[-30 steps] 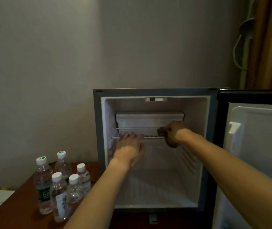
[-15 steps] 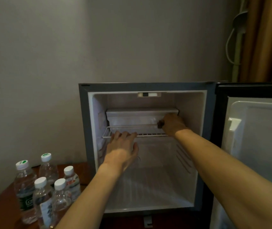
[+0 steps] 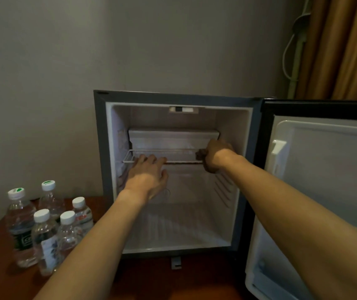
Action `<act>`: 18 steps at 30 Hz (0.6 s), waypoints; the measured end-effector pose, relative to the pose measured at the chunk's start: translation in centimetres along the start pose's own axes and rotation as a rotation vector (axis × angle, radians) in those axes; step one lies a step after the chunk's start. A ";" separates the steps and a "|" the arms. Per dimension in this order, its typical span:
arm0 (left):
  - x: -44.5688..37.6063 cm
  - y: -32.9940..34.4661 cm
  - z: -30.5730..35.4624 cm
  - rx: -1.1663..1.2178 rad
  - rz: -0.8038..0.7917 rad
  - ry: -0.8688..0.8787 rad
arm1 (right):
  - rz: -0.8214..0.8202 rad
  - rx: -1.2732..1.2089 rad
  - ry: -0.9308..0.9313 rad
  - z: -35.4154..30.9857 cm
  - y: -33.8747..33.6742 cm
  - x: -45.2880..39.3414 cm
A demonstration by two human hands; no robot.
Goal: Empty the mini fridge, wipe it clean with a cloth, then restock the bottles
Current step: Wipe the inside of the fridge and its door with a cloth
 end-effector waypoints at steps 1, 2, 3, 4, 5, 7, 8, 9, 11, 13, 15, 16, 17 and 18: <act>-0.1 0.1 -0.1 -0.003 0.003 0.001 | 0.004 -0.003 -0.003 0.1 0.1 -0.3; -0.1 0.2 -0.1 -0.007 0.006 0.004 | 0.006 -0.008 -0.010 0.1 0.2 -0.6; -0.2 0.3 -0.1 -0.013 0.011 0.010 | 0.006 -0.015 -0.015 0.1 0.3 -1.0; -0.3 0.4 -0.2 -0.020 0.015 0.017 | 0.012 -0.026 -0.020 0.1 0.5 -1.4; -0.4 0.4 -0.1 -0.025 0.017 0.020 | 0.020 -0.035 -0.030 0.1 0.7 -1.9; -0.4 0.5 -0.1 -0.022 0.020 0.018 | 0.036 -0.044 -0.053 -0.3 1.0 -3.1; -0.4 0.6 -0.1 -0.024 0.023 0.017 | 0.048 -0.041 -0.058 -0.5 1.1 -3.7; -0.4 0.7 -0.2 -0.029 0.020 0.015 | 0.054 -0.041 -0.059 -0.9 1.1 -4.3; -0.5 0.9 -0.2 -0.034 0.021 0.018 | 0.068 -0.059 -0.057 -1.3 1.0 -5.2; -0.5 1.3 -0.3 -0.035 0.020 0.015 | 0.069 -0.069 -0.057 -1.2 0.9 -5.2; -0.4 1.2 -0.3 -0.045 0.014 0.014 | 0.053 -0.070 -0.059 -0.8 0.9 -4.6; -0.4 1.1 -0.3 -0.049 0.012 0.014 | 0.048 -0.071 -0.060 -0.6 1.0 -4.2; -0.4 1.0 -0.3 -0.051 0.005 0.013 | 0.046 -0.065 -0.058 -0.5 1.1 -3.8; -0.4 0.7 -0.2 -0.048 -0.002 0.014 | 0.040 -0.049 -0.056 -0.4 1.0 -3.3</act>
Point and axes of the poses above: each hand's wrist, its own x-axis away from the middle knuckle, its own y-axis out of the palm, z = x × y, the point moved 2 cm from there along -x, towards the middle knuckle, and after that the axes turned 5 degrees about -y, right-handed, at the moved point
